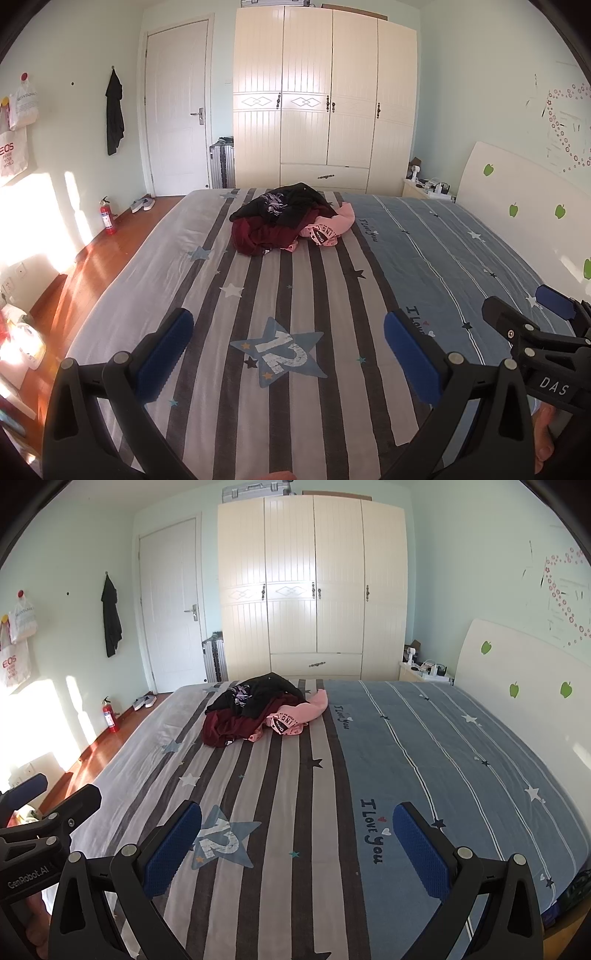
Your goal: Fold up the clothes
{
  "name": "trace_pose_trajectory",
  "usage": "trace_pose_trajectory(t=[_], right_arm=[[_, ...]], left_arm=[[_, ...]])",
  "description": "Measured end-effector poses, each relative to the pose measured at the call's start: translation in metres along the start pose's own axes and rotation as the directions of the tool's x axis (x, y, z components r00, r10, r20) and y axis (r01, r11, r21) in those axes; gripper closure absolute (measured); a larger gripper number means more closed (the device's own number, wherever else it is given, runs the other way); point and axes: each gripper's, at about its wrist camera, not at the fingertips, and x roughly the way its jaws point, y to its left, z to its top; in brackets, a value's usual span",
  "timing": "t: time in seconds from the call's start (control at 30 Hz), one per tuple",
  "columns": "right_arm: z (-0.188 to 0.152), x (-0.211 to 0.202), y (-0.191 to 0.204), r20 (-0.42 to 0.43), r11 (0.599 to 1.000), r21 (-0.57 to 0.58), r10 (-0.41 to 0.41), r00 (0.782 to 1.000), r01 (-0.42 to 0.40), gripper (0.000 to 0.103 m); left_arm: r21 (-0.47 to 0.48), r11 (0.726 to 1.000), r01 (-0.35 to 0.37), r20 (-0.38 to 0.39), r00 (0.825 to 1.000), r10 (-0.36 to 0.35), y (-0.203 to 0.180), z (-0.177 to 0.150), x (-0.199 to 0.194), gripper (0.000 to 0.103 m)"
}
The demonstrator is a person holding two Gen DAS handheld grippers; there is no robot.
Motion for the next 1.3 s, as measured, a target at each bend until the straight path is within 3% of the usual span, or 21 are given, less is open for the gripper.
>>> trace_pose_trajectory(t=[1.3], right_arm=[[0.0036,-0.0044,0.0012,0.012,1.0,0.001,-0.005,1.0,0.005,0.0]], left_arm=[[-0.016,1.0,0.011,0.008,1.0,-0.011,0.0018,0.0044,-0.0078,0.001]])
